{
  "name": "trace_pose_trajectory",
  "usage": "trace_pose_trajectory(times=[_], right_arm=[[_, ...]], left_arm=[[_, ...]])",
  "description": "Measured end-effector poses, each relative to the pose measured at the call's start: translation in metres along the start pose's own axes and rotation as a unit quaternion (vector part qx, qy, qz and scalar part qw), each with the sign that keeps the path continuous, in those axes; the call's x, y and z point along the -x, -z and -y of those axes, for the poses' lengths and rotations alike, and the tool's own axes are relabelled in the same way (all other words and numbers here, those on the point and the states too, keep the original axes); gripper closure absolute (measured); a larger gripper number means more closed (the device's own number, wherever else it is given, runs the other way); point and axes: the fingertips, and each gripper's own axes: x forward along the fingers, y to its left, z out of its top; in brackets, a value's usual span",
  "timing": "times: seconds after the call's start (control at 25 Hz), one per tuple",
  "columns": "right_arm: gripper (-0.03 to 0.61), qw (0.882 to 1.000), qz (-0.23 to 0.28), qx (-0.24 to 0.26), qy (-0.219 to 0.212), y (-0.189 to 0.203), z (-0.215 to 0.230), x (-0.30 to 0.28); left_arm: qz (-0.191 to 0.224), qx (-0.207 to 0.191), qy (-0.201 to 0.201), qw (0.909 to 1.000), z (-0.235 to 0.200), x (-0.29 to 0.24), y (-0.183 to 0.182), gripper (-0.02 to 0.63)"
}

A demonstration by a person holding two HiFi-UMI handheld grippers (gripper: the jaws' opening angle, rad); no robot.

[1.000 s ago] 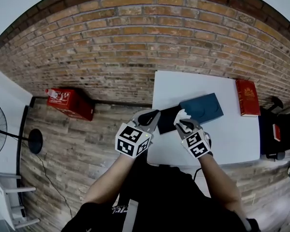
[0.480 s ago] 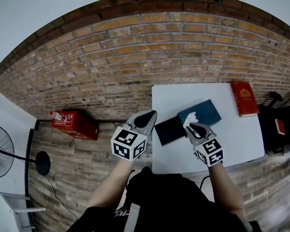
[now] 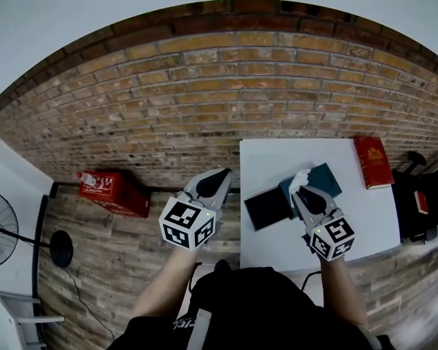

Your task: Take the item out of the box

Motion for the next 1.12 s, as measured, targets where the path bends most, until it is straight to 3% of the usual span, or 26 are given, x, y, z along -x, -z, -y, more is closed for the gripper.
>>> trace_pose_trajectory(times=[0.32,0.52,1.12], right_arm=[[0.526,0.999,0.032,0.001,-0.002,-0.030,-0.013,-0.001],[0.531,0.999,0.028,-0.016,0.019,-0.025,-0.012,0.002],[0.551,0.998,0.036,-0.028,0.034,-0.021,-0.009,0.003]], left_arm=[[0.013,0.004,-0.033,0.9993,-0.044,0.028,-0.003,0.607],[0.013,0.020,-0.047,0.9986,-0.065,0.037,0.005,0.607],[0.009,0.014,-0.022,0.9996,-0.055,0.025,0.007,0.607]])
